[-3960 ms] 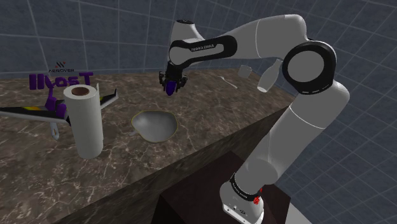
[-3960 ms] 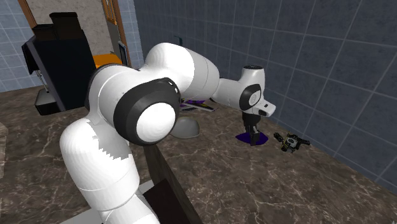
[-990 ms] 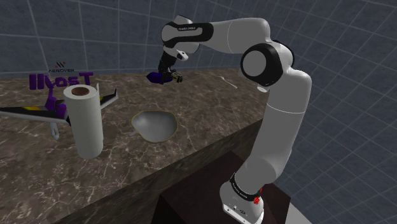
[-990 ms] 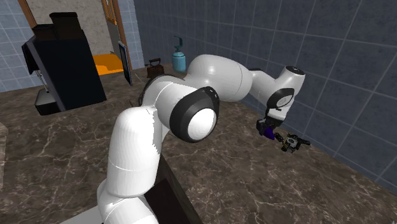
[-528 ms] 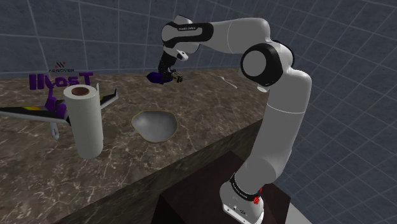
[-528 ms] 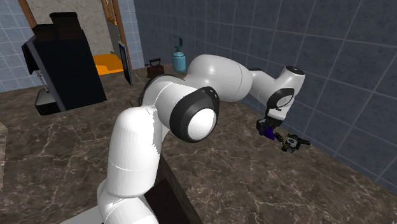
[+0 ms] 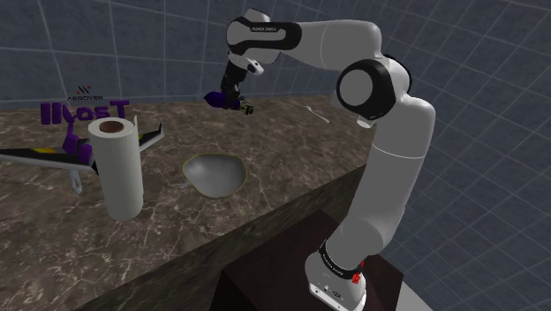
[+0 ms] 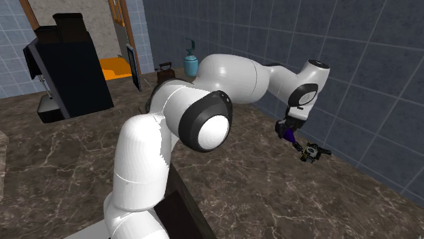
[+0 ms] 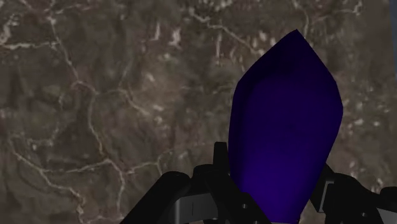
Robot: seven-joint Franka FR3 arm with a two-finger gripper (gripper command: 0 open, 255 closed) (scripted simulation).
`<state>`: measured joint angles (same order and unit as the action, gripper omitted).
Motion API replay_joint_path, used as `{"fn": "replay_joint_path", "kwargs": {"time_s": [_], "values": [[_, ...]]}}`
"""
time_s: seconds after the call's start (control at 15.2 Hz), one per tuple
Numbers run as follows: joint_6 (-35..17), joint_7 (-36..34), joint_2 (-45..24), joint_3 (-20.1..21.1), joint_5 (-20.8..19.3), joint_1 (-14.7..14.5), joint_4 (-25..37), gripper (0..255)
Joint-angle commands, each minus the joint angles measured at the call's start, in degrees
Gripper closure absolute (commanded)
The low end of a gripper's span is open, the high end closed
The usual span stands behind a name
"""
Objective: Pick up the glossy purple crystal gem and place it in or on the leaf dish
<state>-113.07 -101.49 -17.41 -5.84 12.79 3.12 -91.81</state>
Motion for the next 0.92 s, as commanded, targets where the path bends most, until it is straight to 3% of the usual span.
{"fn": "replay_joint_path", "kwargs": {"time_s": [0.0, 0.86], "values": [[1.49, -0.29, 0.35, -0.04, -0.15, 0.02, 1.16, 255], [11.24, -2.00, 0.52, -0.22, -0.71, 0.34, 10.87, 255]]}}
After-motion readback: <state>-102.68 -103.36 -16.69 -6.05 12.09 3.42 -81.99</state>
